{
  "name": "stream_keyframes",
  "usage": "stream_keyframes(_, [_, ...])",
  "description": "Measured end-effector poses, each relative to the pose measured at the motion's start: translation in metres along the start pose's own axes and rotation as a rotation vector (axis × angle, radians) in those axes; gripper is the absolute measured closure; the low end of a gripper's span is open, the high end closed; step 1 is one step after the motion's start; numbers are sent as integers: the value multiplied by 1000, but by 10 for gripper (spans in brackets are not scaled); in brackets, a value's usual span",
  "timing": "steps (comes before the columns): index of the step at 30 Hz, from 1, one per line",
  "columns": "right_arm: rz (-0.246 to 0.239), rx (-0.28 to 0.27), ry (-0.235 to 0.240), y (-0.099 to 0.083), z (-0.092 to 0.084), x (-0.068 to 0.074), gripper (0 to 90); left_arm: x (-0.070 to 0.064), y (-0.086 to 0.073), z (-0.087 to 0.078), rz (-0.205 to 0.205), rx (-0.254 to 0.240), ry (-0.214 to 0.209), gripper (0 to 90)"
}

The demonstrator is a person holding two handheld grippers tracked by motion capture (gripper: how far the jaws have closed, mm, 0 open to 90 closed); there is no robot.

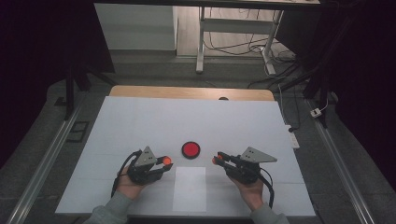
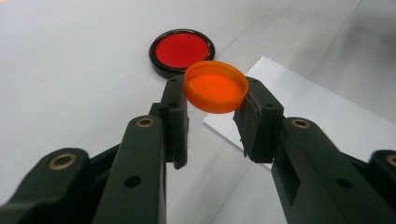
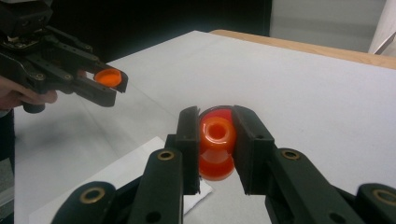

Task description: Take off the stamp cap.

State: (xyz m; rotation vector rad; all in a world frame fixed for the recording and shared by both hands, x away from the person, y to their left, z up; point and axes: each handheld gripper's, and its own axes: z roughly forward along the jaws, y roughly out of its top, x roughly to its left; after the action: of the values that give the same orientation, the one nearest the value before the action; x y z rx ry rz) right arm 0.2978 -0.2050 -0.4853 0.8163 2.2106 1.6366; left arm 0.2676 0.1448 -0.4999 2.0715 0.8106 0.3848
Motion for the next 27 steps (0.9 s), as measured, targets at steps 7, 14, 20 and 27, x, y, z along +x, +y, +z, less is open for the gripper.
stream_keyframes(7, [-6, 8, 2, -1, 1, 0, 725, 6, -10, -11, -33, -11, 20, 651])
stream_keyframes(14, [-15, 13, 1, 0, 1, 1, 725, 14, -23, -23, -63, -19, 48, 651])
stream_keyframes(20, [-16, 14, -3, -1, 1, 1, 725, 20, -31, -30, -85, -20, 68, 651])
stream_keyframes(27, [-19, 21, 0, -2, 3, 1, 725, 24, -33, -32, -90, -25, 79, 651])
